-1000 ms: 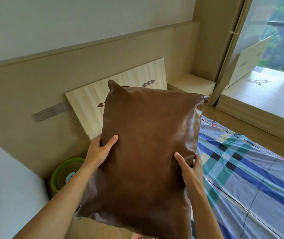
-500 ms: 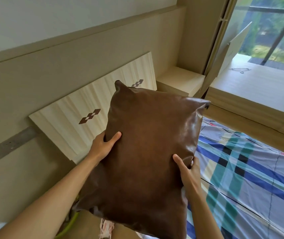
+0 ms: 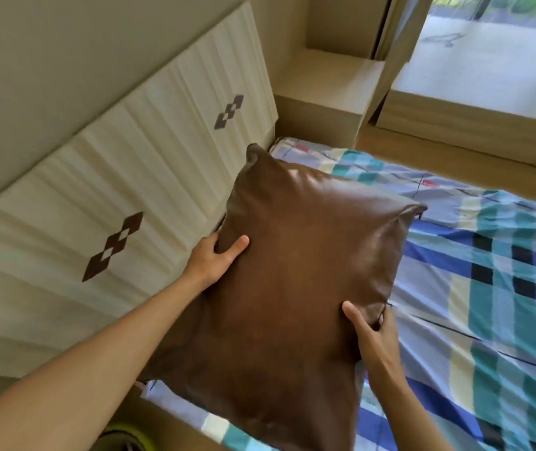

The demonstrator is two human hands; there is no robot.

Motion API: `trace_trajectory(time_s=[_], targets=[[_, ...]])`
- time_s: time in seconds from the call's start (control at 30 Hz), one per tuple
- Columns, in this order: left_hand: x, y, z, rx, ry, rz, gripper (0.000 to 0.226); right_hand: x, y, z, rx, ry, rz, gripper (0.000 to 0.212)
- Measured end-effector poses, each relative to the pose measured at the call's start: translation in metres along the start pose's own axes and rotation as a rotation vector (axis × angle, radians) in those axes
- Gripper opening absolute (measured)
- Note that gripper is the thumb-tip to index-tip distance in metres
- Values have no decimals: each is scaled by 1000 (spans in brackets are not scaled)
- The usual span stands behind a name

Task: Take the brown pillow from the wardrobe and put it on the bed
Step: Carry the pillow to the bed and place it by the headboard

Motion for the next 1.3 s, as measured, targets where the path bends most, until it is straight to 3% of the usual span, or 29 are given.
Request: trace_trajectory(time_s=[0.1, 0.23, 0.33, 0.47, 0.6, 0.7, 0.8, 0.97, 1.03, 1.13, 1.2, 1.3], targets=[[-6, -39, 59, 18, -39, 16, 80, -39, 23, 52, -13, -3, 4, 83], [-11, -87, 130, 32, -66, 24, 75, -87, 43, 125, -4, -5, -32, 66], [-15, -108, 176, 17, -81, 20, 75, -119, 51, 174, 9, -17, -51, 70], [-20, -110, 227, -45, -60, 39, 91, -150, 55, 219, 29, -22, -66, 54], [-21, -110, 276, -28, 11, 95, 115, -169, 63, 250, 59, 1, -108, 78], [-24, -122, 302, -10, 40, 180, 116, -188, 73, 266, 67, -28, -160, 88], [-25, -141, 318, -3, 58, 233, 98, -208, 77, 278, 53, -59, -197, 86], [-44, -138, 294, -91, 237, 559, 101, -217, 83, 295, 6, -41, -350, 72], [-64, -145, 275, -129, 167, 644, 108, -215, 79, 296, 45, 8, -400, 78], [-72, -155, 269, -107, 84, 725, 115, -214, 56, 283, 294, 167, -491, 98], [-67, -154, 277, -66, 68, 726, 115, -225, 46, 281, 430, 134, -570, 80], [-65, -150, 282, -29, 19, 750, 114, -235, 47, 290, 380, 37, -704, 68]])
Point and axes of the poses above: each hand's wrist, its own z-axis towards the middle knuckle, its own x-axis out of the back of the hand, y = z × x, the point moved 7 cm from there along z, towards the middle knuckle, and after that the axes turned 5 degrees about -z, right-handed, at the moved point
